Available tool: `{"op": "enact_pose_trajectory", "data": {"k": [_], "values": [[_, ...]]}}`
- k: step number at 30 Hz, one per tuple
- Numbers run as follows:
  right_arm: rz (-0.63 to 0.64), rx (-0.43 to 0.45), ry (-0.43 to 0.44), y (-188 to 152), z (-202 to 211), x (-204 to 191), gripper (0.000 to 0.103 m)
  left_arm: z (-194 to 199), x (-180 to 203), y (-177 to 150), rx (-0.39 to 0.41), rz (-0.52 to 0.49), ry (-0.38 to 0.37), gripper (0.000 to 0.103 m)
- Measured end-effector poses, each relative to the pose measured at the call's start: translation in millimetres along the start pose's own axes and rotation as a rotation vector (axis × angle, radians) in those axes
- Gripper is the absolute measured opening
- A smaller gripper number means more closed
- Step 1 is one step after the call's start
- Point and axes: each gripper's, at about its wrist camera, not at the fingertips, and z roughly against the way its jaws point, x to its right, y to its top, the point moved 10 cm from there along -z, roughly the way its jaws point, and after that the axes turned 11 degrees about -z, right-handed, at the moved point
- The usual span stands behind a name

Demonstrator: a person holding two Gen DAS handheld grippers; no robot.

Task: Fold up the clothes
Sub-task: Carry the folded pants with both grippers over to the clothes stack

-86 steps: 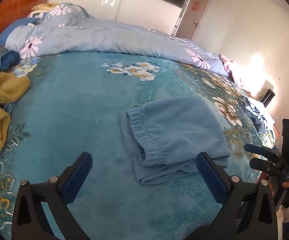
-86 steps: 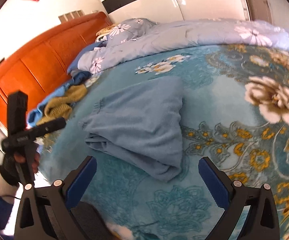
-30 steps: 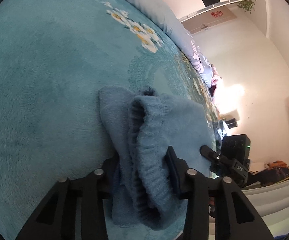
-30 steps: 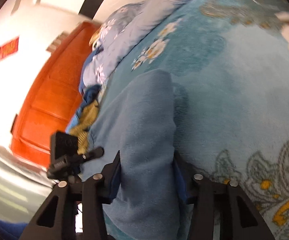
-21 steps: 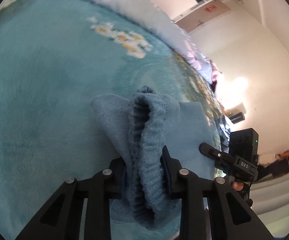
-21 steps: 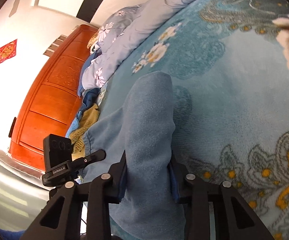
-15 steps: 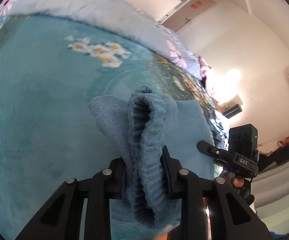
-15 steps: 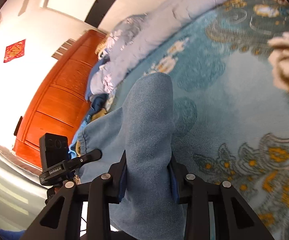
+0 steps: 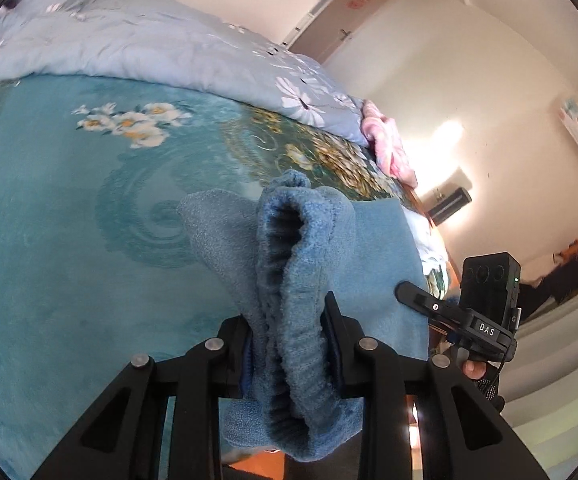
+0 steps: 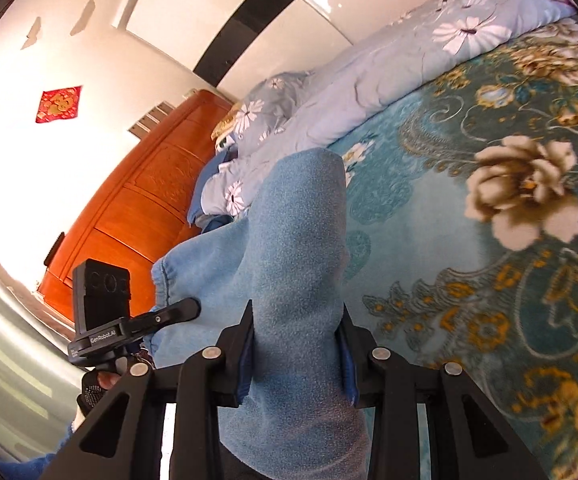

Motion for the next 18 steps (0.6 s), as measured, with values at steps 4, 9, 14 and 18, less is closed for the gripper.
{"op": "enact_pose_trajectory", "data": {"k": [4,9,14,18], "values": [[0.000,0.057,0.010,-2.2,34.1,3.7,0.037,-9.1,32.4,5.8,-0.017,-0.057,-0.013,0.031],[-0.028,0.116,-0.027,3.8,76.8,23.2,0.037,-43.0,70.9,17.7,-0.063,-0.131,-0.046,0.031],[-0.063,0.174,-0.099,22.2,129.2,55.0,0.037,-90.9,114.3,36.1,-0.089,-0.172,-0.139,0.031],[-0.066,0.211,-0.172,45.0,173.5,76.9,0.037,-129.9,149.8,51.3,-0.113,-0.194,-0.216,0.031]]}}
